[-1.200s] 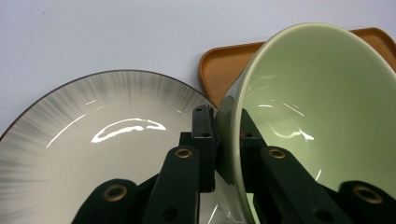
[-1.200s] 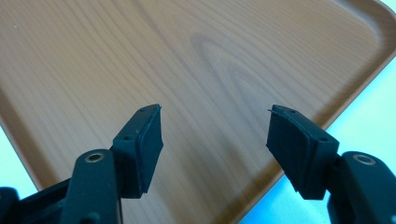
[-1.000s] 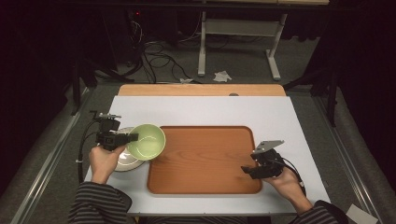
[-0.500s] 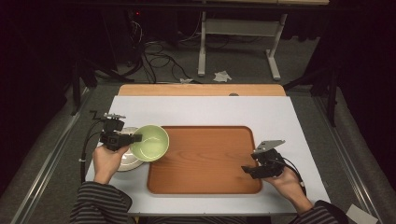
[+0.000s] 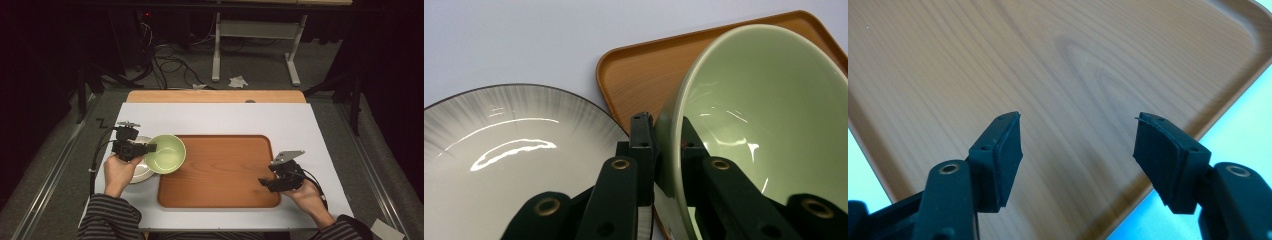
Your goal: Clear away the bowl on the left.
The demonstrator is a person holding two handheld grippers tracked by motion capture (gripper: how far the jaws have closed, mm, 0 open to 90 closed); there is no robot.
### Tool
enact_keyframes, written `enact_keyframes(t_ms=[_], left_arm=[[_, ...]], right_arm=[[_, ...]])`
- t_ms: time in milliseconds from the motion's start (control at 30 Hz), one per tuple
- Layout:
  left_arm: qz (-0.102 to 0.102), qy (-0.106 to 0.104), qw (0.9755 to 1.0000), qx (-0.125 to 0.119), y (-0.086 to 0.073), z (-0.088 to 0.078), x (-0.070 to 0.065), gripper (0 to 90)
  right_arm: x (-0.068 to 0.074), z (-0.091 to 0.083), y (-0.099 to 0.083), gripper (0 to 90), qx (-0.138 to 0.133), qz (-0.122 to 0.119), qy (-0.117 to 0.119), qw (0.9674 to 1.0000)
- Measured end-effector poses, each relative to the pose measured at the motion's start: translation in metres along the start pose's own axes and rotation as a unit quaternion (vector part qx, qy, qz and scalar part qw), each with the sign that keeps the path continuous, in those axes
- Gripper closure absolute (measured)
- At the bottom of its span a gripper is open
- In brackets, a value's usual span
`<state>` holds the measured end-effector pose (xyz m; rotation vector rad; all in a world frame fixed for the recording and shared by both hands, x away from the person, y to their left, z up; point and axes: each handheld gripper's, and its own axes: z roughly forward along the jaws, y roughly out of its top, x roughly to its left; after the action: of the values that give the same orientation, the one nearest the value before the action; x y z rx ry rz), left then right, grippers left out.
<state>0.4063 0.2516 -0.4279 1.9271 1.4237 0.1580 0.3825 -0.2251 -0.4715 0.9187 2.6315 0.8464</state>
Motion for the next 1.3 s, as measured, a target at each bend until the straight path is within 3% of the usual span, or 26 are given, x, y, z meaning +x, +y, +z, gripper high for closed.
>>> enact_keyframes(t_ms=[100,300,467,667,767,933,1067,1300], left_arm=[[-0.001,-0.008,1.0,-0.005,0.001,0.0,-0.001,83.0],[-0.001,-0.005,1.0,-0.004,0.003,0.002,-0.003,83.0],[0.008,-0.012,0.9999,0.0,0.006,0.004,-0.01,83.0],[0.013,-0.029,0.9995,0.008,0.017,0.019,-0.018,83.0],[0.031,-0.031,0.9989,0.017,0.022,0.026,-0.031,83.0],[0.035,-0.047,0.9982,0.014,0.027,0.03,-0.037,83.0],[0.055,-0.056,0.9966,0.024,0.034,0.037,-0.048,83.0],[0.068,-0.068,0.9951,0.023,0.042,0.042,-0.062,83.0]], right_arm=[[-0.001,0.0,-0.001,37.3,-0.002,0.004,0.002,1.0],[-0.002,0.0,-0.001,37.4,-0.001,0.004,0.001,1.0],[-0.001,-0.001,-0.001,37.3,0.0,0.005,-0.003,1.0],[-0.003,-0.001,-0.001,37.4,-0.001,0.006,-0.003,1.0],[-0.003,0.0,0.0,37.4,0.001,0.005,-0.003,1.0],[-0.004,0.001,0.0,37.3,0.001,0.005,0.0,1.0],[-0.003,0.002,0.0,37.3,0.003,0.003,0.003,1.0],[-0.001,0.0,0.0,37.3,0.001,0.0,0.004,1.0]])
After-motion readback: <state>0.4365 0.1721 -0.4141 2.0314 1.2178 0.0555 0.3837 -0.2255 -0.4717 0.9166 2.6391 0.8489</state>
